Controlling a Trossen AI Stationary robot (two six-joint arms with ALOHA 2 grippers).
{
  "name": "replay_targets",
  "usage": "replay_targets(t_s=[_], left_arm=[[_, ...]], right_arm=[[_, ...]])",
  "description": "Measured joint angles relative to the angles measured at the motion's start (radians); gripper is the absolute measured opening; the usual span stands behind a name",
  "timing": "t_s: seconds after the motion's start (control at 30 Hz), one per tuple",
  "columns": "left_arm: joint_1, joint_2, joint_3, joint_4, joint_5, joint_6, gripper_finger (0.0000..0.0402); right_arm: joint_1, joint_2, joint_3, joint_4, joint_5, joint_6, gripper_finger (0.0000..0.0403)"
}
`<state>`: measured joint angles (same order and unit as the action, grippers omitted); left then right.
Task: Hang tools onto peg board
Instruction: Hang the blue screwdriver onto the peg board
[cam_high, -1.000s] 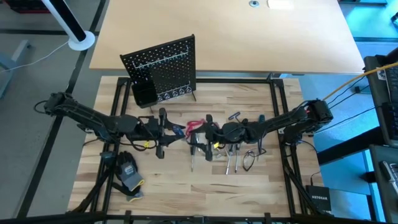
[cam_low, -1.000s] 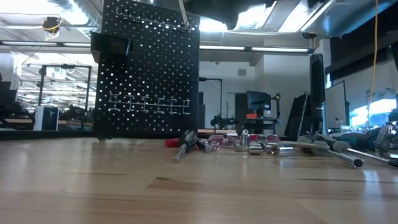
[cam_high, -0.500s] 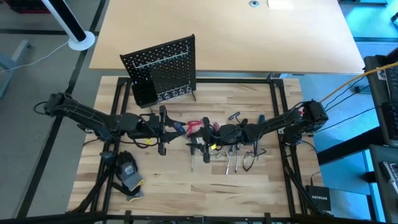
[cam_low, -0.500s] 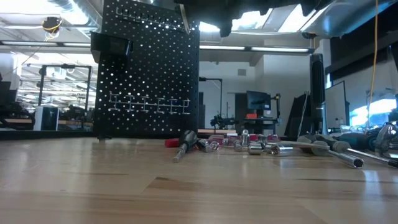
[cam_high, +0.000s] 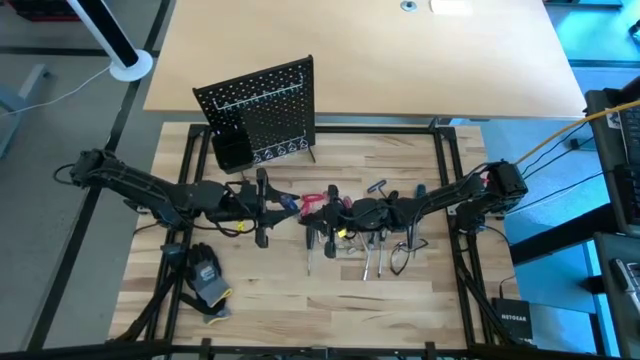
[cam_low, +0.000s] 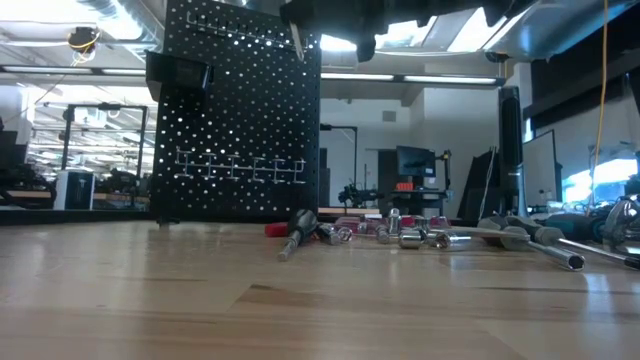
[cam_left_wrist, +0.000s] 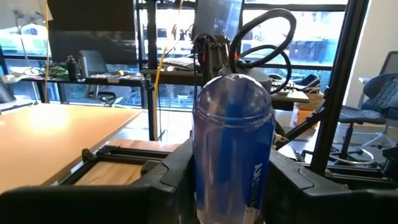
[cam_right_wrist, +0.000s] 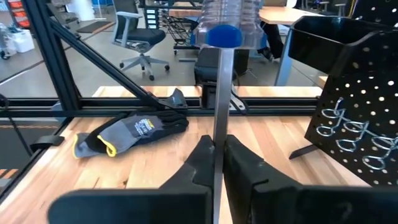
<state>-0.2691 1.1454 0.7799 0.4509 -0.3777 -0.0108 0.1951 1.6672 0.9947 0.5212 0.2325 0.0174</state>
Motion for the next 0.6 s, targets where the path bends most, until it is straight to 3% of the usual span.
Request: replay_targets(t_s=[0.4, 0.6], left_arm=[[0.002, -0.053, 0.0, -0.019, 0.002, 0.005, 0.0208], [0.002, -0.213, 0.0, -0.273, -0.009, -0.029, 0.021]], right_arm=[[0.001, 0.0, 0.0, -0.001, 0.028, -0.027, 0.0015], [-0.008, -0.011, -0.002, 0.016, 0.054, -0.032, 0.0016]])
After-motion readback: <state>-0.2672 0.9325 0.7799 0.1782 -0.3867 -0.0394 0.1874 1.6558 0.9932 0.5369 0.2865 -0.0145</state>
